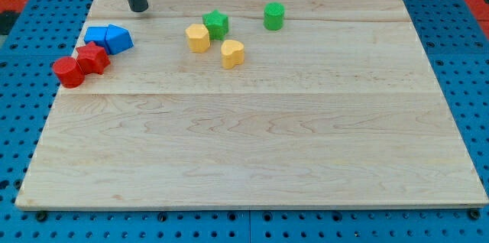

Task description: Move your arm to the top of the green star

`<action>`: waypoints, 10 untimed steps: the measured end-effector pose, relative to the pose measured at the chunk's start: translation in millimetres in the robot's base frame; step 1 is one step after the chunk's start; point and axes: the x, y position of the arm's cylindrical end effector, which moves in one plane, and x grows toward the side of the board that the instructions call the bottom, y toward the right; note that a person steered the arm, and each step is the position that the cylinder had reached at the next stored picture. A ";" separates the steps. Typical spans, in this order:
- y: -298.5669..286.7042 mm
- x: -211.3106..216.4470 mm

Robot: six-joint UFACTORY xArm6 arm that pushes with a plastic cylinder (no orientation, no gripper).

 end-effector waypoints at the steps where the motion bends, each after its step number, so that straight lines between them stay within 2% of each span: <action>1: 0.4 0.0; 5: 7.4 25.8; 7: 20.2 -13.1; 10: 23.1 -15.2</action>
